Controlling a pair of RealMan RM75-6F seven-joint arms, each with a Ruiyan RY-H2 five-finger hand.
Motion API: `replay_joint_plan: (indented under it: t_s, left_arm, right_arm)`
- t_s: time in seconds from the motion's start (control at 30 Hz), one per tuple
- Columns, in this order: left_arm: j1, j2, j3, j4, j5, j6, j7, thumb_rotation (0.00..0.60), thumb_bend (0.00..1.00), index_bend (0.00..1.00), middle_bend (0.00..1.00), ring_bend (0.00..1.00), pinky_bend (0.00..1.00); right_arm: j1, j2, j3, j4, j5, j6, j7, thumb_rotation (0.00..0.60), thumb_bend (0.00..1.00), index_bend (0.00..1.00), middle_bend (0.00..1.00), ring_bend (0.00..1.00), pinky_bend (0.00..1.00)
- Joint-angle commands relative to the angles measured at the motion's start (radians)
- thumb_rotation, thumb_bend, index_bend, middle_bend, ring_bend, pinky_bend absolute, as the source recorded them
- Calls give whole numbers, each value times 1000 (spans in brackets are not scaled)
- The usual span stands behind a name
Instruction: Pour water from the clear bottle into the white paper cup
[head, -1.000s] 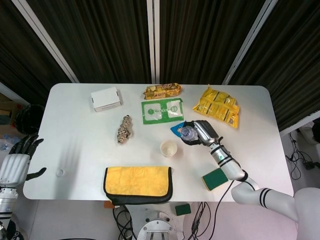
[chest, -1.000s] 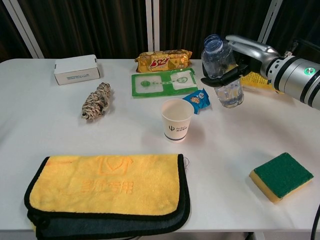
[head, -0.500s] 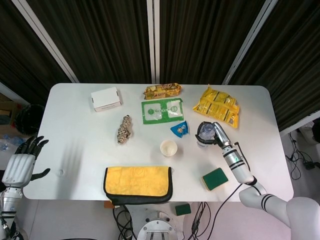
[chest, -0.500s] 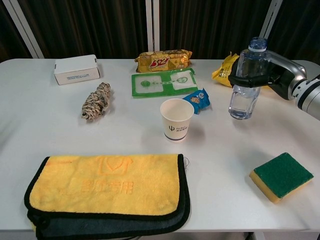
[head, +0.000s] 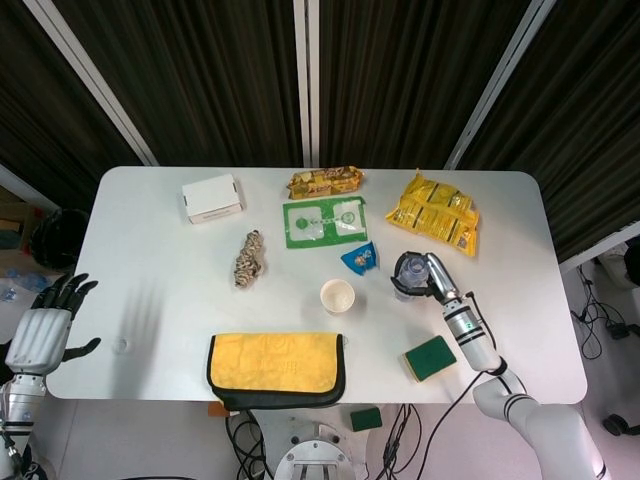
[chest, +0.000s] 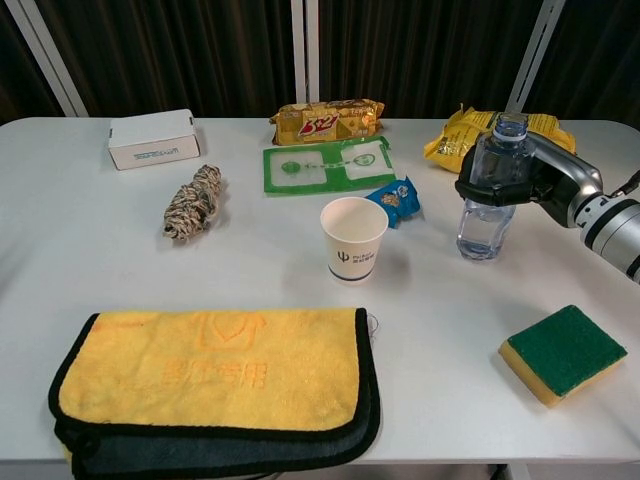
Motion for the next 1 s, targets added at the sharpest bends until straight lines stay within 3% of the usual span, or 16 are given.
replay_joint_plan:
  t_s: [0.03, 0.3, 0.43, 0.6, 1.0]
  left_arm:
    - [-1, -3, 0, 3, 0, -1, -3, 600, 97, 171, 116, 57, 184]
    - [-1, -3, 0, 4, 3, 3, -2, 600, 97, 171, 116, 57, 183]
    - [0, -2, 1, 4, 0, 2, -2, 600, 97, 170, 116, 57, 184]
    - [0, 1, 0, 3, 4, 9, -3, 600, 98, 171, 116, 57, 184]
    - [-4, 3, 1, -8, 10, 9, 6, 600, 97, 171, 116, 57, 183]
  right_arm:
    - [0, -13, -9, 27, -6, 5, 15, 600, 387, 915, 771, 800, 671]
    - [0, -17, -27, 61, -14, -4, 35, 600, 308, 847, 764, 733, 670]
    - [-2, -10, -48, 67, -28, -13, 38, 600, 203, 696, 661, 620, 649]
    - [-10, -6, -55, 69, -32, 0, 42, 600, 10, 439, 469, 442, 571]
    - [-20, 15, -58, 57, -26, 5, 38, 600, 0, 117, 220, 205, 409]
